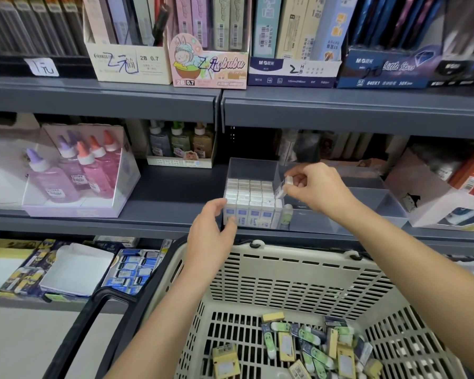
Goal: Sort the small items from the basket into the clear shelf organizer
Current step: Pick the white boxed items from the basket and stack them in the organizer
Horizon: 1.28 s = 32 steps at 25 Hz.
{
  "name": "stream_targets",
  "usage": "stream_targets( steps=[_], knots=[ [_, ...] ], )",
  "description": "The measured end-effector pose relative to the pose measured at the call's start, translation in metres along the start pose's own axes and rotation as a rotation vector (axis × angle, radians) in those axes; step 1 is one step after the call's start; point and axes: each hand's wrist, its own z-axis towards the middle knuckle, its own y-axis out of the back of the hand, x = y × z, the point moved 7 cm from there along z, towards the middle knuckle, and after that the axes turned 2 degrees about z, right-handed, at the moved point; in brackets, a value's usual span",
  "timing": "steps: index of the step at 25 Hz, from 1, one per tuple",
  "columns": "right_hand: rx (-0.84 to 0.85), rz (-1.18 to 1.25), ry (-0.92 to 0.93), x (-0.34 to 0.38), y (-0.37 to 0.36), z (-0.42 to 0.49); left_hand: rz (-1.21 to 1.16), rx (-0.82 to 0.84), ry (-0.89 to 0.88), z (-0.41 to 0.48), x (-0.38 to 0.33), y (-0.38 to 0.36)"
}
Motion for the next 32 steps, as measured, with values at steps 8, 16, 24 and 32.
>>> stream_targets(
  steps=[8, 16, 24, 32],
  knots=[
    [0.18, 0.035, -0.027, -0.006, -0.037, 0.0, -0.003, -0.028, -0.021, 0.0, 0.001, 0.0],
    [0.024, 0.138, -0.015, -0.008, -0.007, -0.035, -0.013, -0.084, -0.143, -0.007, -0.011, 0.003],
    [0.435, 0.224, -0.068, -0.049, -0.062, -0.172, 0.137, 0.618, -0.091, -0.089, 0.013, -0.082],
    [1.118, -0.063, 0.095, -0.053, -0.186, -0.267, 0.601, 1.003, 0.237, -0.142, 0.12, -0.088]
  ],
)
